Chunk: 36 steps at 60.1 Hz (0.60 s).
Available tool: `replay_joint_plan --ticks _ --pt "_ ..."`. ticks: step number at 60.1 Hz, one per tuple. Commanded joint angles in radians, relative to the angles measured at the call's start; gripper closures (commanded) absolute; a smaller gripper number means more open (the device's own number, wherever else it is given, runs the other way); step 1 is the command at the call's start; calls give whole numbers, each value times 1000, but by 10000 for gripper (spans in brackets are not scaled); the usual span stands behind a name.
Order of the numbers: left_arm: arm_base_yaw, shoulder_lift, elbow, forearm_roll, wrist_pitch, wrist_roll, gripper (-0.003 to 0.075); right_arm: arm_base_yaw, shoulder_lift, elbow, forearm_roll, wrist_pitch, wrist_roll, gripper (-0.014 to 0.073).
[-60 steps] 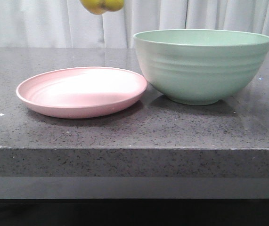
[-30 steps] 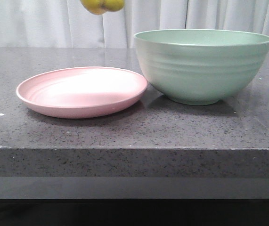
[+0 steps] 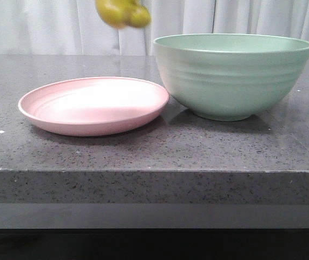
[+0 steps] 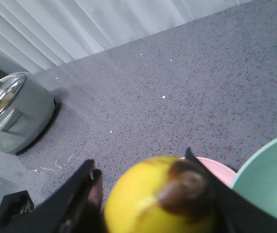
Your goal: Transfer banana from pink plate to green bowl
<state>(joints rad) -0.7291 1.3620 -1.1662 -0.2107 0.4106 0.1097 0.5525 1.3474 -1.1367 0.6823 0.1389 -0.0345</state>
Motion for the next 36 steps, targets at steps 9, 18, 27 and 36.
replay_joint_plan --ticks 9,18,27,36 --pt "-7 -33 -36 -10 -84 1 122 0 -32 -34 -9 -46 -23 489" --pt "-7 -41 -38 -10 -63 1 121 -16 -29 -37 -36 -113 -44 489" --pt "-7 -50 -38 -6 -61 1 121 -103 -5 -105 -80 -106 -121 489" --pt "-7 -50 -38 -6 -54 1 121 -229 37 -231 -106 9 -184 489"
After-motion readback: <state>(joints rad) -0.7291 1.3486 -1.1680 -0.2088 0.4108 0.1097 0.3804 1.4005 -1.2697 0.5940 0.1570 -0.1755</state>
